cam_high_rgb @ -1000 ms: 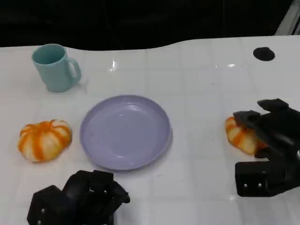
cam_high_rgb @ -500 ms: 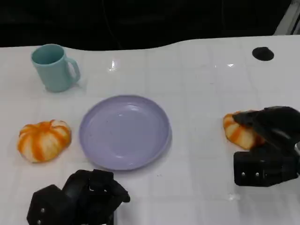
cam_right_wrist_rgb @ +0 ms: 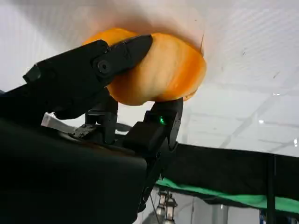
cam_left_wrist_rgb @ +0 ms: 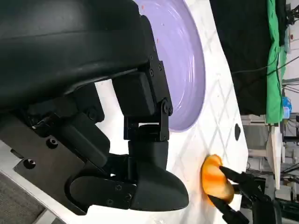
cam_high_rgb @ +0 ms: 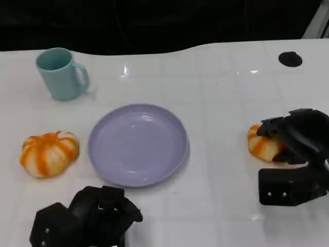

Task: Grasp the bread from the table and place it into the plate.

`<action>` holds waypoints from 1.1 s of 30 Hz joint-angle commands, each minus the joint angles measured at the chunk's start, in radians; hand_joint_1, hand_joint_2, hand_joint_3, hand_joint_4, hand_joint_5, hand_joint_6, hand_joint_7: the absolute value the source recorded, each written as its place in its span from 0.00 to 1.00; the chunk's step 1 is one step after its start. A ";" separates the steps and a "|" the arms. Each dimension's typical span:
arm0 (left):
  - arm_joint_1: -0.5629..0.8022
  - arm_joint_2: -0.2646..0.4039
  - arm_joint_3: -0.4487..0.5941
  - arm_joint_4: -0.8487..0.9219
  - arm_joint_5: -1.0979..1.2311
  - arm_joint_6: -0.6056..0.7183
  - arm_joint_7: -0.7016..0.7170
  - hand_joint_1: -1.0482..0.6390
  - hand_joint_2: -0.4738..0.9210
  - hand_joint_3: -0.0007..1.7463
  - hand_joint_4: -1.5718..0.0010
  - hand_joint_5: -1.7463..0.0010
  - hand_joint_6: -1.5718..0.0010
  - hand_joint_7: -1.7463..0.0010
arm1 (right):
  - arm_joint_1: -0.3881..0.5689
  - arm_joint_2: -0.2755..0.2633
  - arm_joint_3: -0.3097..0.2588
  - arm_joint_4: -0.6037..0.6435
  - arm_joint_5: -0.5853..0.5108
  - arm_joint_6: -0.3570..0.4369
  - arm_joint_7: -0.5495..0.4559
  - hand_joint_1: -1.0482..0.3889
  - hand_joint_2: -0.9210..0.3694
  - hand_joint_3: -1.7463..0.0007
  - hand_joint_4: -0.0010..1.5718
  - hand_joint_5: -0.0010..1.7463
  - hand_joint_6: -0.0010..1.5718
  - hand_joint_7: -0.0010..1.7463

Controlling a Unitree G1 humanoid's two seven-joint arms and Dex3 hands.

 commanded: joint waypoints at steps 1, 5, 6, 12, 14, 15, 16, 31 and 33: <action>0.006 0.011 0.008 0.003 0.005 0.002 0.012 0.00 0.72 0.39 0.00 0.32 0.07 0.62 | -0.020 -0.003 0.022 0.042 -0.018 -0.014 -0.105 0.57 0.06 0.98 0.55 1.00 0.56 0.65; 0.001 0.012 0.008 0.015 0.006 -0.010 0.010 0.00 0.73 0.39 0.00 0.32 0.08 0.62 | -0.027 -0.003 0.040 0.069 -0.028 -0.037 -0.200 0.55 0.05 0.96 0.56 1.00 0.50 0.83; 0.000 0.012 0.007 0.016 0.007 -0.011 0.011 0.00 0.73 0.39 0.00 0.32 0.08 0.62 | -0.029 -0.002 0.043 0.075 -0.031 -0.039 -0.220 0.55 0.05 0.95 0.57 1.00 0.46 0.93; 0.002 0.011 0.004 0.015 0.015 -0.013 0.015 0.00 0.74 0.38 0.00 0.32 0.08 0.62 | -0.031 0.004 0.044 0.071 -0.032 -0.069 -0.308 0.56 0.37 0.51 0.58 1.00 0.44 1.00; 0.003 0.009 0.003 0.013 0.016 -0.012 0.015 0.00 0.74 0.38 0.00 0.32 0.08 0.62 | -0.030 0.008 0.037 0.061 -0.022 -0.087 -0.322 0.58 0.44 0.41 0.60 1.00 0.45 1.00; 0.003 0.009 0.003 0.013 0.016 -0.012 0.014 0.00 0.74 0.38 0.00 0.32 0.08 0.62 | -0.029 0.009 0.034 0.052 -0.018 -0.097 -0.326 0.58 0.45 0.39 0.60 1.00 0.45 1.00; 0.003 0.008 0.004 0.014 0.014 -0.013 0.013 0.00 0.74 0.38 0.00 0.32 0.08 0.62 | -0.029 0.010 0.032 0.043 -0.015 -0.110 -0.332 0.58 0.45 0.38 0.60 1.00 0.45 1.00; -0.001 0.007 0.006 0.020 0.013 -0.012 0.016 0.00 0.74 0.37 0.00 0.32 0.07 0.62 | -0.029 0.050 0.020 -0.116 -0.005 -0.212 -0.352 0.59 0.49 0.19 0.65 1.00 0.50 1.00; 0.000 0.007 0.004 0.017 0.016 -0.013 0.018 0.00 0.74 0.37 0.00 0.31 0.08 0.62 | -0.033 0.063 0.020 -0.135 0.000 -0.230 -0.339 0.59 0.50 0.17 0.66 1.00 0.50 1.00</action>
